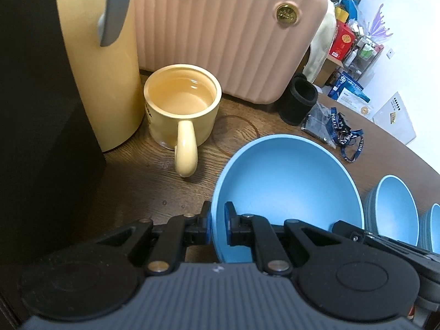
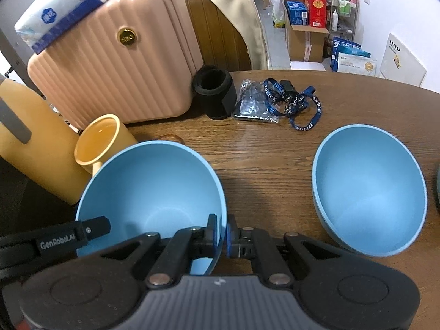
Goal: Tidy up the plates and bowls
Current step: 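Lift the blue bowl with both grippers and carry it toward the other bowls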
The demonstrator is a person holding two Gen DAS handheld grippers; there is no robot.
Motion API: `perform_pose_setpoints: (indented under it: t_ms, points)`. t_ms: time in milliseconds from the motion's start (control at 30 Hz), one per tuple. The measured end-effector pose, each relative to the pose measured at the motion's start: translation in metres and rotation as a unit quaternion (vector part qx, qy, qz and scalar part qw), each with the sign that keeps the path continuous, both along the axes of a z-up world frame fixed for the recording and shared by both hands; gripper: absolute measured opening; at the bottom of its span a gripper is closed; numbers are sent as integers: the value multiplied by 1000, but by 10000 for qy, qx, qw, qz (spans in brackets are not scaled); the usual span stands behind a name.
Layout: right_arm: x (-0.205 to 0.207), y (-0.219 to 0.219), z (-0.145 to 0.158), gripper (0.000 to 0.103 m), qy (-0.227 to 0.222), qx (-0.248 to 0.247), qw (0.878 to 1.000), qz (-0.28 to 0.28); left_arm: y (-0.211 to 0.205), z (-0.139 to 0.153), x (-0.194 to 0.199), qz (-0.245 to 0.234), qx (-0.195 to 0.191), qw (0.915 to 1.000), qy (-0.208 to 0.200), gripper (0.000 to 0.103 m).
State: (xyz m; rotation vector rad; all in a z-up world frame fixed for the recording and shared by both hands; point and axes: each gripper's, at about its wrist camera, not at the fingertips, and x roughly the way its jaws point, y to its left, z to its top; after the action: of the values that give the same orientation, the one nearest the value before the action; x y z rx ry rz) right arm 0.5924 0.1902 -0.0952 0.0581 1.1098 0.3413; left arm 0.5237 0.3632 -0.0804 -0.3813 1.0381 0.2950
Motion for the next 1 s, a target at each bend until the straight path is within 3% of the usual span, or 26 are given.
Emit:
perform_pose_setpoints:
  t_ms: [500, 1000]
  points:
    - [-40, -25, 28, 6, -226, 48, 9997, -121, -21, 27, -33, -183, 57, 9996, -219, 10]
    - [-92, -94, 61, 6, -445, 89, 9988, -191, -87, 56, -82, -313, 91, 9985, -442, 10]
